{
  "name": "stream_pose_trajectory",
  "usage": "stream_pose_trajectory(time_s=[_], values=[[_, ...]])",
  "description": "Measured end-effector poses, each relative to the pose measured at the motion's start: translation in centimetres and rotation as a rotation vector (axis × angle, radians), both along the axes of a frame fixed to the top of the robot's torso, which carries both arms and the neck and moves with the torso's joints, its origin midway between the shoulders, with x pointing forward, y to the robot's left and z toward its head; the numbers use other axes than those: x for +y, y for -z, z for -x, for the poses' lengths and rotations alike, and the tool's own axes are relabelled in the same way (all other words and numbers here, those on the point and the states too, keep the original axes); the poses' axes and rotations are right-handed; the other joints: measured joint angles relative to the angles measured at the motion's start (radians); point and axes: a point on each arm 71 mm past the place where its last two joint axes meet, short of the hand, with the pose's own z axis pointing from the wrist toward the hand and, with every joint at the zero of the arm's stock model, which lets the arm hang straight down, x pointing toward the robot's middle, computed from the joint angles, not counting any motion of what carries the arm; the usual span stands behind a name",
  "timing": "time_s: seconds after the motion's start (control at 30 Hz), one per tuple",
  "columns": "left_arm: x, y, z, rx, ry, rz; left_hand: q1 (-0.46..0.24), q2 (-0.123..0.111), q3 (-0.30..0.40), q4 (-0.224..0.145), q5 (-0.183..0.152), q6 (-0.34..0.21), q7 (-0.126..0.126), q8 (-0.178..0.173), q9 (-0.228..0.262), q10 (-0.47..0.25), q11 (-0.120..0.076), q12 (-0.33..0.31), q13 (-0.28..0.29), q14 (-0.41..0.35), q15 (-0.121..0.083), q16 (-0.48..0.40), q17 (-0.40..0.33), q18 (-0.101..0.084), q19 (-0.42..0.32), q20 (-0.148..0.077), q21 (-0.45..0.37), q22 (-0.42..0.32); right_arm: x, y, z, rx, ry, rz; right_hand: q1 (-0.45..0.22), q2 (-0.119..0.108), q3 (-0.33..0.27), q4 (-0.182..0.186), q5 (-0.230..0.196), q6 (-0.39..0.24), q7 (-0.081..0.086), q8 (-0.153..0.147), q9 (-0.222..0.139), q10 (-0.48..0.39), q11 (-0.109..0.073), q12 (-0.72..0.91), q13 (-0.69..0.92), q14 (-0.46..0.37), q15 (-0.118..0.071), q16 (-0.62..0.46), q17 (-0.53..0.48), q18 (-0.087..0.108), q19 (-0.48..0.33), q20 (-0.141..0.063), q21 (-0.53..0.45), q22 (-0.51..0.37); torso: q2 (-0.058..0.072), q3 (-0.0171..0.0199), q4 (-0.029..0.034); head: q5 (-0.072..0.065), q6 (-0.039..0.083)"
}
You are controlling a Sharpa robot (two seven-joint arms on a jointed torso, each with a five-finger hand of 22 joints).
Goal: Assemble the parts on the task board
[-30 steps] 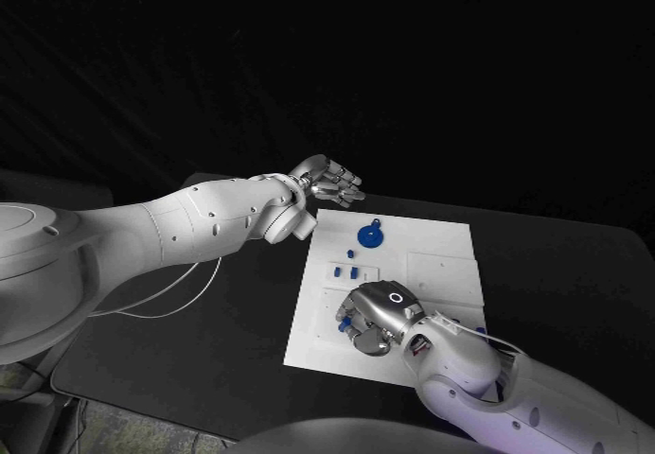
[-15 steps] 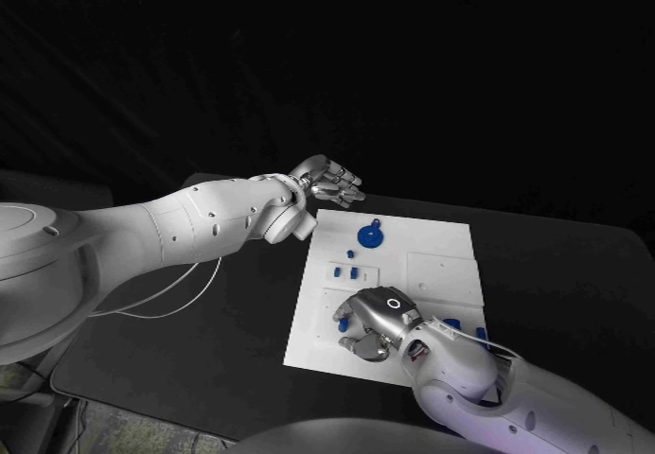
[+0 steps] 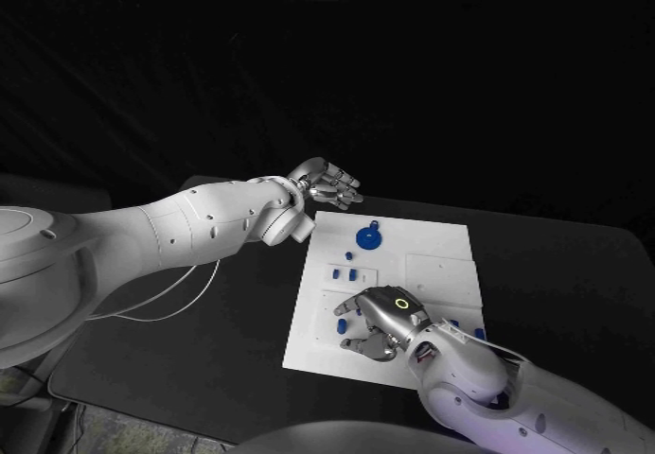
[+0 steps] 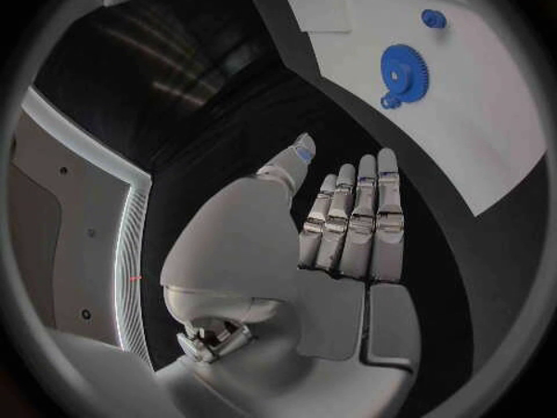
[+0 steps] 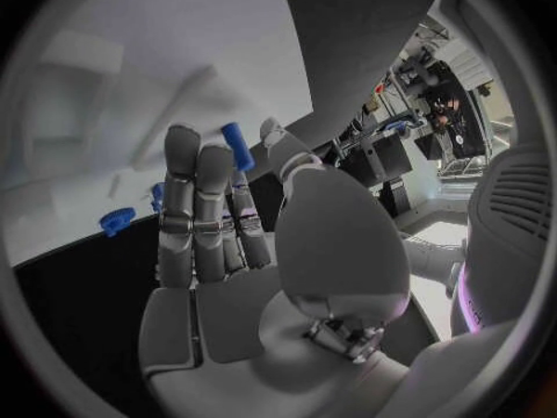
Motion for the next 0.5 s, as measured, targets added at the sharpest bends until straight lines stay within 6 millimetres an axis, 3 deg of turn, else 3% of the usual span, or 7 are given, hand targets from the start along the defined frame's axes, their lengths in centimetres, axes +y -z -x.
stream_pose_trajectory(time_s=[0.13,0.2,0.27,0.37,0.4,0.5], values=[[0.1,0.0,0.0,0.001,-0.002,-0.001,0.000,0.000,0.000,0.000,0.000,0.000,0.000,0.000,0.000,0.000,0.000,0.000,0.000,0.000,0.000,0.000,0.000,0.000,0.000,0.000,0.000,0.000,-0.8,-1.0,-0.1,-0.017,0.018,-0.039,0.000,0.000,0.005,0.005,0.000,0.000,0.000,0.000,0.000,0.003,-0.002,0.000,0.000,0.000,0.000,0.000,-0.005,0.000,0.000,0.000,0.000,-0.008,0.000,0.0001,-0.0008,-0.006,0.005],[0.2,0.0,0.0,0.002,-0.003,-0.002,0.000,0.000,0.000,0.000,0.000,-0.002,0.002,0.000,0.000,0.000,0.000,0.000,0.000,0.000,0.000,0.000,0.000,0.000,0.000,0.000,0.000,0.000,-1.5,-1.8,-0.5,-0.029,0.037,-0.065,-0.009,0.009,0.022,0.001,-0.002,0.007,0.007,0.000,0.000,0.053,-0.014,0.008,-0.001,0.001,-0.002,0.000,-0.007,0.000,0.000,0.000,0.007,-0.011,0.000,0.0001,-0.0012,-0.012,0.009],[0.3,0.0,0.0,0.002,-0.004,-0.002,0.000,0.000,0.000,0.000,0.000,-0.004,0.004,0.000,0.000,0.000,0.000,0.000,0.000,0.000,0.000,0.000,0.000,0.000,0.000,0.000,0.000,0.000,-2.5,-3.2,-1.3,-0.041,0.071,-0.101,-0.034,0.033,0.064,-0.003,-0.013,0.022,0.028,0.000,-0.001,0.145,-0.039,0.021,-0.001,0.011,-0.020,0.001,-0.007,0.001,0.001,-0.003,0.024,-0.010,0.000,0.0001,-0.0012,-0.018,0.013],[0.5,0.0,0.0,0.003,-0.007,-0.003,0.000,0.000,0.000,0.000,0.000,-0.004,0.004,0.000,0.000,0.000,0.000,0.000,0.000,0.000,0.000,0.000,0.000,0.000,0.000,0.000,0.000,0.000,-4.7,-5.1,-3.0,-0.037,0.142,-0.155,-0.062,0.057,0.122,-0.001,-0.003,0.040,0.043,0.000,-0.001,0.252,-0.069,0.031,0.003,0.018,-0.040,0.002,-0.007,0.006,0.000,-0.026,0.063,0.003,-0.001,0.0000,-0.0018,-0.030,0.020],[0.6,0.0,0.1,0.003,-0.008,-0.003,0.000,0.000,0.000,0.000,0.000,-0.003,0.004,0.000,0.000,0.000,0.000,0.000,0.000,0.000,0.000,0.000,0.000,0.000,0.000,0.000,0.000,0.000,-5.5,-5.6,-3.5,-0.027,0.167,-0.169,-0.078,0.057,0.132,0.001,0.012,0.048,0.047,0.000,0.000,0.295,-0.083,0.051,0.010,0.018,-0.049,0.002,-0.006,-0.003,0.002,-0.036,0.079,0.009,-0.001,0.0000,-0.0018,-0.034,0.022],[0.9,0.0,0.1,0.001,-0.012,-0.003,0.000,0.000,0.000,0.000,0.000,-0.003,0.003,0.000,0.000,0.000,0.000,0.000,0.000,0.000,0.000,0.000,0.000,0.000,0.000,0.000,0.000,0.000,-8.3,-6.6,-5.0,0.020,0.251,-0.209,-0.098,0.058,0.110,-0.009,0.024,0.092,0.031,0.000,0.004,0.379,-0.114,0.148,0.072,0.018,-0.072,0.002,0.004,-0.036,0.001,-0.060,0.104,0.019,-0.003,-0.0006,-0.0033,-0.045,0.028]])
